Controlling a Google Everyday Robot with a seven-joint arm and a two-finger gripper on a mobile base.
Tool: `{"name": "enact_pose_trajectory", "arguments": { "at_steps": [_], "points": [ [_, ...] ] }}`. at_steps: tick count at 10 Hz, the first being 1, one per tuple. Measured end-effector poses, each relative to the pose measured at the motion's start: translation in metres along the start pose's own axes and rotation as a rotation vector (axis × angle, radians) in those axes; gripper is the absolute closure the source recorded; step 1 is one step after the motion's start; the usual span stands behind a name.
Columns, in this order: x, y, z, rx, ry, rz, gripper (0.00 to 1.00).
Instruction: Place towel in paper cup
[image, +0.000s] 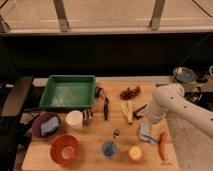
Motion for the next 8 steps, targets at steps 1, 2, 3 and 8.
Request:
{"name": "enact_pose_trajectory", "arguments": {
  "at_steps": [1, 2, 3, 8],
  "points": [
    [0.004, 0.000, 0.008, -0.001, 0.003, 0.016, 0.26],
    [0.010, 0.002, 0.021, -0.007, 0.009, 0.037, 0.26],
    [0.016, 0.003, 0.034, -0.019, 0.012, 0.055, 0.28],
    [0.030, 0.012, 0.050, -0.049, 0.010, 0.087, 0.75]
  ]
}}
